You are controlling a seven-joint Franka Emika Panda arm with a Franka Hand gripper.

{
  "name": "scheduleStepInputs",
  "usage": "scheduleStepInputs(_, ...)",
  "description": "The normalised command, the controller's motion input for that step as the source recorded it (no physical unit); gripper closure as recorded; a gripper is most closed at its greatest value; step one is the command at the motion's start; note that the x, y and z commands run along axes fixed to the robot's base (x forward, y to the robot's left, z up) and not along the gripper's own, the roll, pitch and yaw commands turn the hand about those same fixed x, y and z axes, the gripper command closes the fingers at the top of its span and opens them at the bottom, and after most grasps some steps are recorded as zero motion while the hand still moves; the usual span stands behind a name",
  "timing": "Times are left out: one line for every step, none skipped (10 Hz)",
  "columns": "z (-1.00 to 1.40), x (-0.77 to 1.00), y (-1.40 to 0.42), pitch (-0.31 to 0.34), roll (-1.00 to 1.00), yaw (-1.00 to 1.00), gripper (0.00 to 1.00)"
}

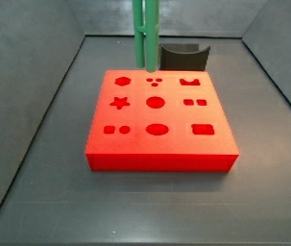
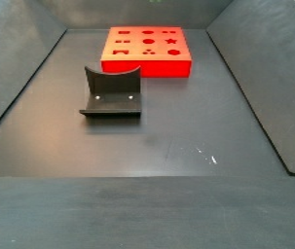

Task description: Insert the 3 prong object.

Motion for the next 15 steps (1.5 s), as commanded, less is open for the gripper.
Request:
scheduleStepInputs(0.0, 0.05, 0.0, 0.0, 0.01, 0.01, 1.0)
scheduleStepInputs(-0.05, 0.39, 0.36, 0.043, 0.13, 0.28, 1.0)
scheduleStepInputs(-0.17, 0.27, 0.71, 0.024, 0.15, -0.18, 1.0)
scheduleStepInputs(-0.06, 0.32, 0.42, 0.0, 0.06, -0.55, 1.0)
scheduleStepInputs(-0.1, 0.31, 0.33, 0.0, 0.18, -0.55, 1.0)
scheduleStepInputs(-0.16, 0.28, 0.16, 0.0, 0.36, -0.52, 1.0)
scheduleStepInputs(-0.17, 0.28, 0.16, 0.0, 0.27, -0.63, 1.0)
scheduleStepInputs(-0.23, 0.33, 0.17, 0.0, 0.23, -0.67, 1.0)
scheduleStepInputs(-0.18, 0.42, 0.23, 0.0, 0.16, -0.66, 1.0)
scheduleStepInputs(-0.37, 0.51, 0.32, 0.014, 0.04, -0.64, 1.0)
scheduleStepInputs(-0.44, 0.3, 0.54, 0.059, 0.0, -0.47, 1.0)
scheduleStepInputs(-0.29, 0.05, 0.51, 0.071, -0.14, -0.07, 1.0)
scheduleStepInputs(-0.3, -0.04, 0.28, 0.0, -0.13, 0.0, 1.0)
scheduleStepInputs(-0.21, -0.15, 0.07, 0.0, -0.1, 0.01, 1.0)
scheduleStepInputs(-0.26, -0.28, 0.0, -0.009, 0.0, 0.0, 1.0)
